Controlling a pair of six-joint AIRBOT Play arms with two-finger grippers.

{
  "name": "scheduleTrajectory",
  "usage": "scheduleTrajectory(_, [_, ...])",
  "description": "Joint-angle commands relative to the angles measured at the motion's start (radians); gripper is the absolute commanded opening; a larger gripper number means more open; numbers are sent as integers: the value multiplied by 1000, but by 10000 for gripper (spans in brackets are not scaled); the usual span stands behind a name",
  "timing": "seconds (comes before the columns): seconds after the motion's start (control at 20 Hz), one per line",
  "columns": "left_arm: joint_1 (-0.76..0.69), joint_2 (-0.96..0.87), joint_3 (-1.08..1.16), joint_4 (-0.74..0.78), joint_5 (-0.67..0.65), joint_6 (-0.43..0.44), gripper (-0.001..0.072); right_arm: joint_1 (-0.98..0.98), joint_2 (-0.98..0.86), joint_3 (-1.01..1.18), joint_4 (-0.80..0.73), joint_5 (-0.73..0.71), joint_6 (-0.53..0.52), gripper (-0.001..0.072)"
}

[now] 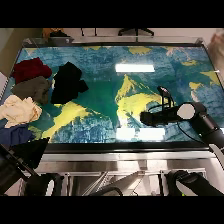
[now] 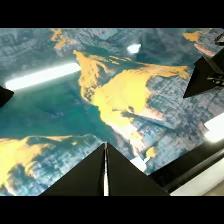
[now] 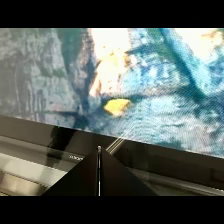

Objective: Fold the shirts.

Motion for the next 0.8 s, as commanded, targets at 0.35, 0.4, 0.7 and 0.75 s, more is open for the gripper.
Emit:
scheduleTrajectory(0.35, [-14,-2,-48,32,9,3,16,1,-1,0,0,0,0,19])
scheduleTrajectory(0.4, [-14,-7,-48,46,6,3,15,1,-1,0,0,0,0,19])
scheduleTrajectory(0.7, [-14,-146,-48,60,-63,2,16,1,-3,0,0,-3,0,19])
scheduleTrajectory(0.75, [-14,-186,-48,61,-79,2,16,1,-6,0,0,-13,1,19])
